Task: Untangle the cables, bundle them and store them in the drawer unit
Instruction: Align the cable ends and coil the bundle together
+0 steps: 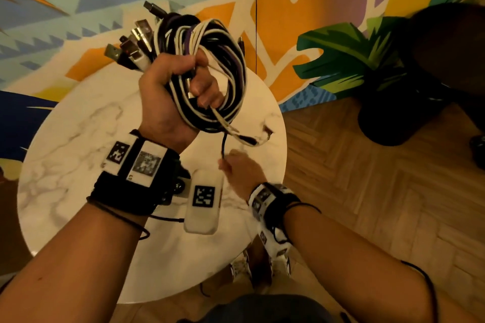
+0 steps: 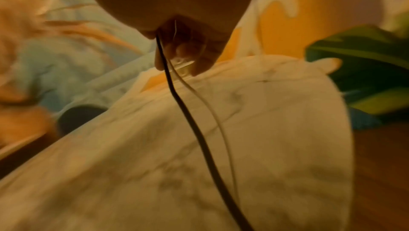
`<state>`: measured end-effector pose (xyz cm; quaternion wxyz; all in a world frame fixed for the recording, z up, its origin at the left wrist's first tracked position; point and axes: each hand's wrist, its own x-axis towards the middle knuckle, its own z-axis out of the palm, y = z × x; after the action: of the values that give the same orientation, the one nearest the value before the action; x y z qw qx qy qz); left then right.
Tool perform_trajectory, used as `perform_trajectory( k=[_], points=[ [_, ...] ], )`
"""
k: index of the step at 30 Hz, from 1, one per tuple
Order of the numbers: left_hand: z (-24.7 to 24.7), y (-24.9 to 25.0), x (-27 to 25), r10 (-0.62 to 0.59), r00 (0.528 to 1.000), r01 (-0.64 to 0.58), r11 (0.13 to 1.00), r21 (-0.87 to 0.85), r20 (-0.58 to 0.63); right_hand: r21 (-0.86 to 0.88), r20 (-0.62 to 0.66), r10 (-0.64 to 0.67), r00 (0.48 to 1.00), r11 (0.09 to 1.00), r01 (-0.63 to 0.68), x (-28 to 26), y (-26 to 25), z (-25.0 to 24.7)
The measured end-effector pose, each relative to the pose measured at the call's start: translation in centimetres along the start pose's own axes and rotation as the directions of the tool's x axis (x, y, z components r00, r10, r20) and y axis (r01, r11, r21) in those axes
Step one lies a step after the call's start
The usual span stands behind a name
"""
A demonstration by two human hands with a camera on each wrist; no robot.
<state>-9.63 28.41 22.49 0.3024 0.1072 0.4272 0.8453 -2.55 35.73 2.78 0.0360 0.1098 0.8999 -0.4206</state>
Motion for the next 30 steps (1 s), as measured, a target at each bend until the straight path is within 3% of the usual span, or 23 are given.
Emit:
perform_trajectory(
  k=[2, 5, 9, 12, 15, 18, 20, 21, 23, 25, 28, 30],
  points=[
    [-1.2, 0.6, -0.4, -0.022, 0.998, 0.021, 1.000, 0.013, 0.054, 0.160, -0.096, 0.098, 0.991, 0.984, -0.082, 1.9, 2.4, -1.8],
    [-3.4, 1.4, -0.6, -0.100, 0.973, 0.091, 0.995, 0.049, 0.206, 0.356, -0.009, 0.151, 0.988, 0.924, -0.138, 3.0, 4.5, -5.9],
    [-5.1, 1.2, -1.1, -0.322, 0.890, 0.272, 0.943, 0.191, 0.322, 0.323, 0.066, 0.103, 0.992, 0.939, -0.119, 4.0, 4.8, -9.5],
    [-6.1, 0.8, -1.6, -0.462, 0.847, 0.358, 0.861, 0.361, 0.263, 0.165, 0.159, 0.106, 0.981, 0.977, -0.133, 4.6, 4.9, -11.7],
    [-6.7, 0.1, -2.2, -0.539, 0.831, 0.401, 0.754, 0.520, 0.141, 0.107, 0.184, 0.189, 0.965, 0.972, -0.211, 4.7, 5.0, -13.8],
    [-6.8, -0.8, -2.7, -0.556, 0.828, 0.426, 0.538, 0.727, -0.074, 0.150, 0.284, 0.207, 0.936, 0.955, -0.256, 4.2, 3.8, -15.0],
    [-6.4, -1.4, -2.8, -0.591, 0.797, 0.421, 0.393, 0.818, -0.126, 0.235, 0.370, 0.186, 0.910, 0.929, -0.285, 4.0, 2.6, -15.6],
    [-6.2, -1.7, -2.9, -0.610, 0.783, 0.419, 0.377, 0.826, -0.119, 0.233, 0.380, 0.169, 0.909, 0.934, -0.271, 4.0, 2.2, -15.9],
    [-6.7, -1.9, -3.1, -0.593, 0.795, 0.445, 0.426, 0.788, -0.129, 0.111, 0.330, 0.127, 0.936, 0.979, -0.172, 3.9, 2.2, -16.4],
    [-7.9, -1.6, -3.2, -0.549, 0.824, 0.475, 0.531, 0.702, -0.142, 0.009, 0.269, 0.099, 0.958, 0.994, -0.105, 3.7, 3.5, -16.4],
    [-9.3, -0.9, -3.1, -0.566, 0.822, 0.500, 0.667, 0.552, -0.060, 0.109, 0.240, 0.206, 0.949, 0.965, -0.237, 3.1, 6.6, -15.1],
    [-9.0, -0.8, -2.9, -0.612, 0.791, 0.518, 0.684, 0.514, 0.018, 0.238, 0.234, 0.265, 0.935, 0.917, -0.320, 3.1, 7.5, -13.3]
  ],
)
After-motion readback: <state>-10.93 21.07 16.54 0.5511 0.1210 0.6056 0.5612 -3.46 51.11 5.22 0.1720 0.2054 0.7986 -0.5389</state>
